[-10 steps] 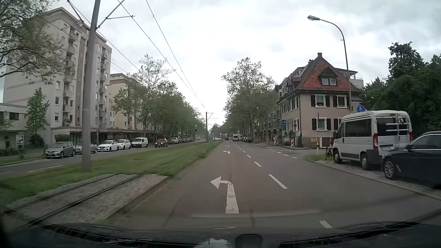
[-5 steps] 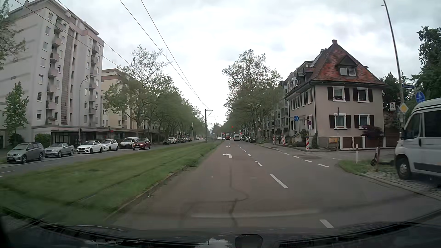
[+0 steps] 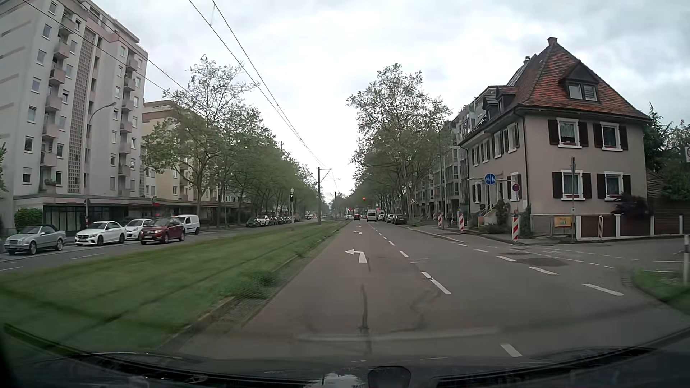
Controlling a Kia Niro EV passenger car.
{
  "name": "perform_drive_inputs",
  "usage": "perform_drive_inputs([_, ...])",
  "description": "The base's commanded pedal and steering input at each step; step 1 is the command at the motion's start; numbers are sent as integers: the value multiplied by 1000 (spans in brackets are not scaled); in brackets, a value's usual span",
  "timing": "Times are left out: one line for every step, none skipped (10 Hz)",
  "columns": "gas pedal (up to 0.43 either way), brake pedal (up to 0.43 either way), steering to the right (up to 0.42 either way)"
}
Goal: Follow the waypoints while adhering to traffic rules and regulations
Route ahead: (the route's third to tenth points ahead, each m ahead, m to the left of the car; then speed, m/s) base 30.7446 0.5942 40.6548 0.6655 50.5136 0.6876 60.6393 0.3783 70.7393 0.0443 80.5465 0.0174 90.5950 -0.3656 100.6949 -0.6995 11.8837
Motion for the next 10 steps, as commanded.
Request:
perform_drive_inputs([47, 0, -2])
perform_drive_inputs([47, 0, -2])
perform_drive_inputs([47, 0, -1])
perform_drive_inputs([47, 0, -2])
perform_drive_inputs([47, 0, -2])
perform_drive_inputs([47, 0, -1])
perform_drive_inputs([39, 0, 0])
perform_drive_inputs([39, 0, 0])
perform_drive_inputs([39, 0, 0])
perform_drive_inputs([39, 0, 0])
